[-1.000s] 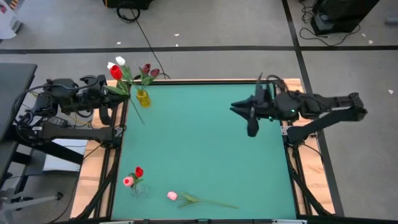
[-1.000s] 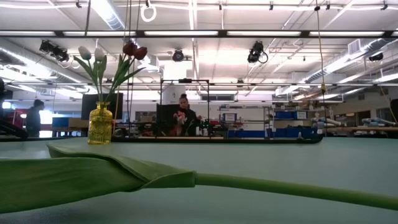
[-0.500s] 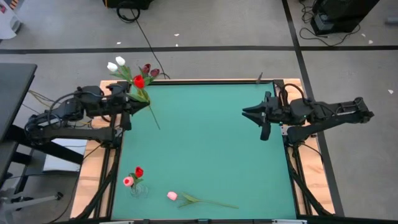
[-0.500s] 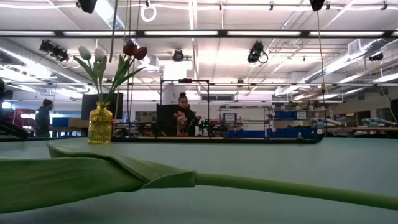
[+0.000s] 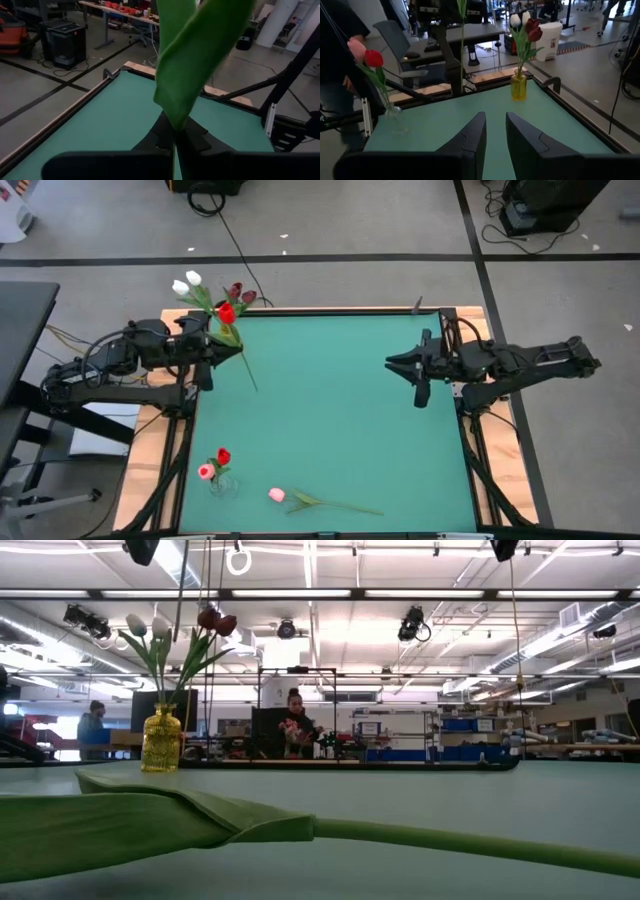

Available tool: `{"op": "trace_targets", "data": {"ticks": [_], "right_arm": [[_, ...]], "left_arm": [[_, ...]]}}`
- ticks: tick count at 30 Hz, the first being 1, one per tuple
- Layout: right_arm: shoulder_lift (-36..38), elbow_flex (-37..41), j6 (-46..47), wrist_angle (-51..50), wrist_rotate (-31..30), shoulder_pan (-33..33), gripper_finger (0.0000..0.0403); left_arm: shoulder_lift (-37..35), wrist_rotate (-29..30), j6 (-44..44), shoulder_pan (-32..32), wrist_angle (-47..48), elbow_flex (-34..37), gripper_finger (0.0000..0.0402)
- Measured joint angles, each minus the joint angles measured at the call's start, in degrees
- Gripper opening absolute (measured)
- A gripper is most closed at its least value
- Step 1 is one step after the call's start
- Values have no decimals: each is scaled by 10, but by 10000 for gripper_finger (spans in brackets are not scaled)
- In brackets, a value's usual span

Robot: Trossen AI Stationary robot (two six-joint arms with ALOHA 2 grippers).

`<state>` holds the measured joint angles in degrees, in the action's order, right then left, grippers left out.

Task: Sort flowers into vase by color
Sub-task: Put the red flower into the transparent vase

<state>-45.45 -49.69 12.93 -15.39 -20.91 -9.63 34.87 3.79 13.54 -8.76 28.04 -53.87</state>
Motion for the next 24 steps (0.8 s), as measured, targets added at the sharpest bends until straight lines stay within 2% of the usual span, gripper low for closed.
{"op": "trace_targets", "data": {"ticks": [5,11,14,17,20,22,24], "right_arm": [[-8,0,0,3,0,0,83],[-21,0,0,4,-2,0,83],[-28,0,0,4,-2,0,83],[-36,0,0,4,-3,0,83],[-43,0,0,4,-3,0,84],[-48,0,0,4,-3,0,83],[-51,0,0,4,-3,0,83]], "left_arm": [[0,-29,-1,0,4,0,9],[-3,-39,-55,0,10,0,6],[-14,-75,-56,0,25,0,5],[-36,-105,-55,2,83,0,4],[-70,-106,-59,14,135,0,3],[-97,-116,-71,24,147,0,3],[-122,-153,-84,33,151,0,3]]}}
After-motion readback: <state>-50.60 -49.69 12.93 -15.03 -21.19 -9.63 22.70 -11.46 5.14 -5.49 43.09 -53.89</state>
